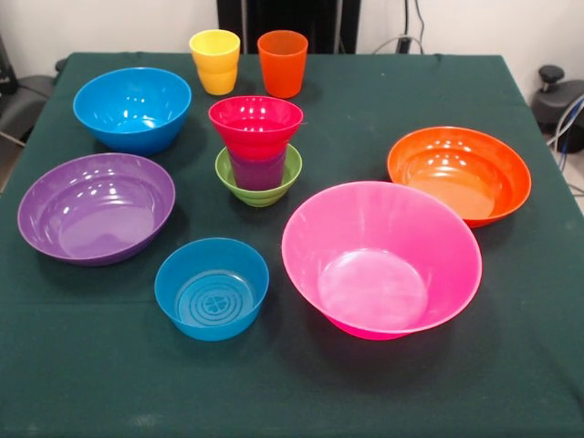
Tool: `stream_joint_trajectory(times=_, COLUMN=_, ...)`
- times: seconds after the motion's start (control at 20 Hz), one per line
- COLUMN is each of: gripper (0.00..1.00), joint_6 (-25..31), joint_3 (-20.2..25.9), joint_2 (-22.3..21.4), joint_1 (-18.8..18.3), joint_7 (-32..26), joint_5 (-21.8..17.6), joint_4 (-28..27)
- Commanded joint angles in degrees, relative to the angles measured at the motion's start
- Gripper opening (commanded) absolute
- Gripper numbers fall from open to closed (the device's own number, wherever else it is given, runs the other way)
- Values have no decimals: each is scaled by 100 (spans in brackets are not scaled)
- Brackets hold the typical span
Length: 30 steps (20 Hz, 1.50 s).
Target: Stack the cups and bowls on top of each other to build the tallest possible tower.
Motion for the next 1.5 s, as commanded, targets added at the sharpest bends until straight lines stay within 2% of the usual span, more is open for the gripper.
stream_joint_trajectory(times=0.05, gripper=0, joint_6=823, joint_3=397, joint_2=25, joint_1=-202, joint_7=-226, joint_5=-499, joint_4=-370)
stream_joint_trajectory(times=0.2, gripper=0, joint_6=745, joint_3=379, joint_2=136, joint_1=-26, joint_7=133, joint_5=-375, joint_4=-374)
stream_joint_trajectory(times=0.45, gripper=0, joint_6=816, joint_3=312, joint_2=118, joint_1=103, joint_7=230, joint_5=-404, joint_4=-336)
stream_joint_trajectory(times=0.75, gripper=0, joint_6=742, joint_3=365, joint_2=74, joint_1=-78, joint_7=-82, joint_5=-506, joint_4=-207)
stream_joint_trajectory(times=0.9, gripper=0, joint_6=391, joint_3=514, joint_2=16, joint_1=-189, joint_7=-205, joint_5=-458, joint_4=75)
stream_joint_trajectory(times=1.5, gripper=0, joint_6=-169, joint_3=561, joint_2=-283, joint_1=-314, joint_7=-235, joint_5=-510, joint_4=821)
